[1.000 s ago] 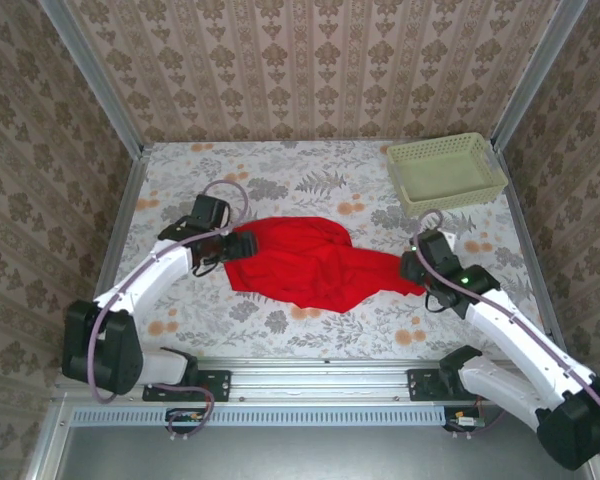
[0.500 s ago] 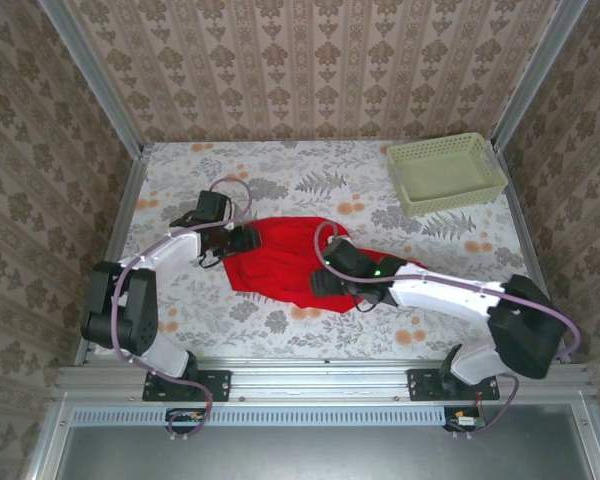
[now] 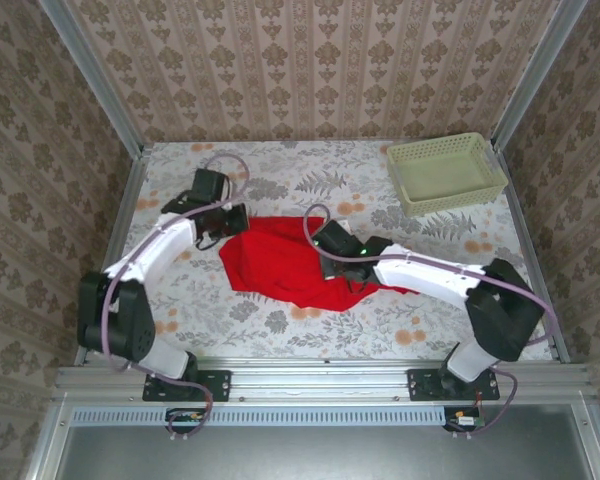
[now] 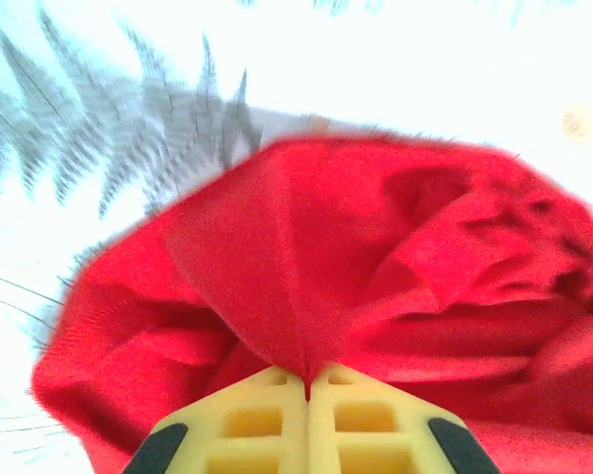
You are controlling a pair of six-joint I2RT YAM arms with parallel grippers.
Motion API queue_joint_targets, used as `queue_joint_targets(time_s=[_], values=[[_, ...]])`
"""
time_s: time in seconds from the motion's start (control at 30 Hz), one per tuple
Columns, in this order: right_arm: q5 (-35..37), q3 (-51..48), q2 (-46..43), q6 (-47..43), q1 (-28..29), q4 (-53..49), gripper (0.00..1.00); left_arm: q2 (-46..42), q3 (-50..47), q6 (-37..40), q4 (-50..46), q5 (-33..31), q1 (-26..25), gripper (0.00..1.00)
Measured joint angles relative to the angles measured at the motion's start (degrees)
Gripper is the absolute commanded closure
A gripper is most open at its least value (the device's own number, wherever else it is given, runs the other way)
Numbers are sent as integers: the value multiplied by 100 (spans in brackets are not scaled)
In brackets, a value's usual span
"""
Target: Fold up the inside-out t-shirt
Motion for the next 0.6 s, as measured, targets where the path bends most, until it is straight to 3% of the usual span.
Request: queue_joint_targets(time_s=[0.2,0.3,0.53,0.6], values=[[-164,400,-1773,-260,-612,4,100,-1906,1152,11,-640,-192,-81,100],[-483,490,-2406,-304,-1051,127,100,-2277,1576,13,-756,-162,-503,100],[-697,256,-2277,-256,-1775,-133,100,-1781,1360,-48,-640,-192,-1912,99],[-717,-61,-2138,-136,-2170,-247,87,-1294,1038,-149,-317,-129,-2328,89]])
